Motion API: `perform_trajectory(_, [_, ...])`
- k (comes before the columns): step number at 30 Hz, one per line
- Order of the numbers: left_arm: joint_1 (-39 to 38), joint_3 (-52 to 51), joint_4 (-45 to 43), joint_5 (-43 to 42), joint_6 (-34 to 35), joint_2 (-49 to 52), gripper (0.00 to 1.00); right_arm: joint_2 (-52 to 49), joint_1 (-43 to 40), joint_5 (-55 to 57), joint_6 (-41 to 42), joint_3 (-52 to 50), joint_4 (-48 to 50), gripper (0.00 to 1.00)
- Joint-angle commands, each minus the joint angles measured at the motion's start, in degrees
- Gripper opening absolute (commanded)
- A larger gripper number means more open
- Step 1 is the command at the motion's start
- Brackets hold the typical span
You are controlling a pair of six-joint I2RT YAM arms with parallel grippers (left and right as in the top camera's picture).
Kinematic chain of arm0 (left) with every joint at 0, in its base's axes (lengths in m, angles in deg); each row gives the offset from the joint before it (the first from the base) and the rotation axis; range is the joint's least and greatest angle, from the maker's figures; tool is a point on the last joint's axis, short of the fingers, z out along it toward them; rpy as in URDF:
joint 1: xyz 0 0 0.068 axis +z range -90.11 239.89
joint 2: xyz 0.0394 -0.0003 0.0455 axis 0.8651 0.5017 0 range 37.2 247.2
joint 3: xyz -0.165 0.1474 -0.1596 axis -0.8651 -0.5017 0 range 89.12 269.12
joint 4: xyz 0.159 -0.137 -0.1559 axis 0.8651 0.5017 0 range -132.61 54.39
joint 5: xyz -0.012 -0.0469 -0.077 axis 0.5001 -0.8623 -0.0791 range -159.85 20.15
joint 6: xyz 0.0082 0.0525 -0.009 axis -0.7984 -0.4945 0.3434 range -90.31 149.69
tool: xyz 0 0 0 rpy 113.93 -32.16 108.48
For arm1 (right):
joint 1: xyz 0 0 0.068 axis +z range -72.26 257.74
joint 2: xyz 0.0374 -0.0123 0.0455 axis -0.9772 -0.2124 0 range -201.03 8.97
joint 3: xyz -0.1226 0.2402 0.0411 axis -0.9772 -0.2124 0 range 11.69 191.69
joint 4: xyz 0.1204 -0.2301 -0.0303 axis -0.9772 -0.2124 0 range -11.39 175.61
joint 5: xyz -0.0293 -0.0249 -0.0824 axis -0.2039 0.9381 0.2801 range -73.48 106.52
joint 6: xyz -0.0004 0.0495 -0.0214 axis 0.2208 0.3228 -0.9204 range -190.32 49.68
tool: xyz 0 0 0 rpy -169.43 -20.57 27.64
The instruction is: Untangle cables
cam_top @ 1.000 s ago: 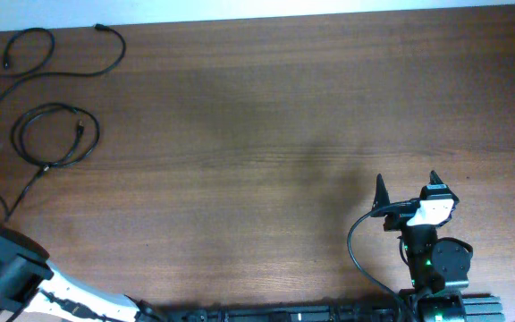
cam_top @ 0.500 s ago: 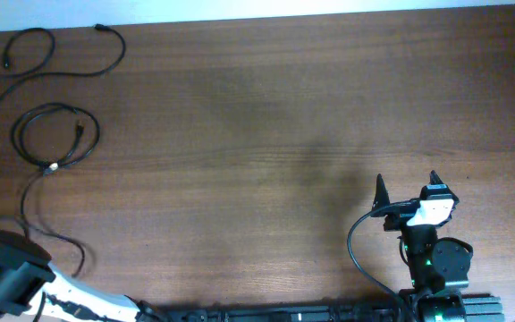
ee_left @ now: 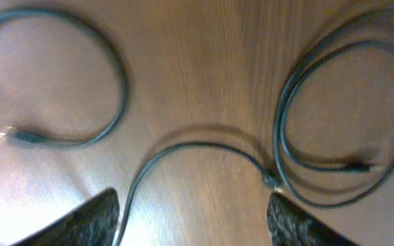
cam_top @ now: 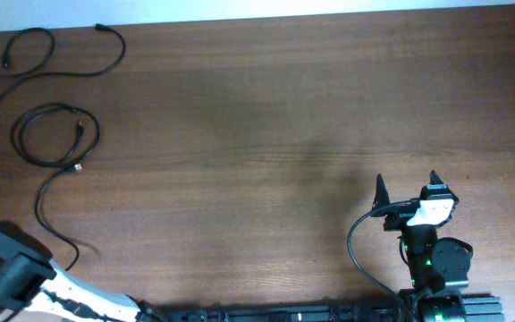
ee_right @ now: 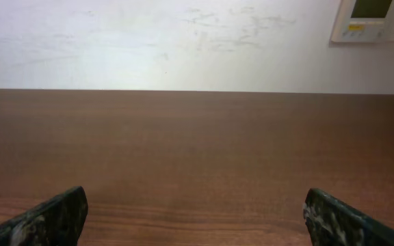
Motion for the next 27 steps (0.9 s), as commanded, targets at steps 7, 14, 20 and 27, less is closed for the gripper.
perform_trajectory(7, [-4.11, -18.62, -15.41, -5.81, -23.28, 1.09, 0.82, 0.22, 0.31, 0.28, 0.22, -0.31, -0.35, 0.98])
perform_trajectory(14, [-3.96, -21.14, -16.74, 2.25, -29.94, 1.84, 0.89, 0.22, 0.31, 0.28, 0.22, -0.31, -0.35, 0.98])
perform_trajectory(20, [-3.93, -23.67, -22.25, 1.99, -30.99, 2.58, 0.69, 0.22, 0.31, 0.28, 0.22, -0.31, -0.35, 0.98])
perform_trajectory(27, [-3.78, -23.65, -23.61, 2.08, -30.03, 6.05, 0.09, 0.22, 0.31, 0.28, 0.22, -0.31, -0.35, 0.98])
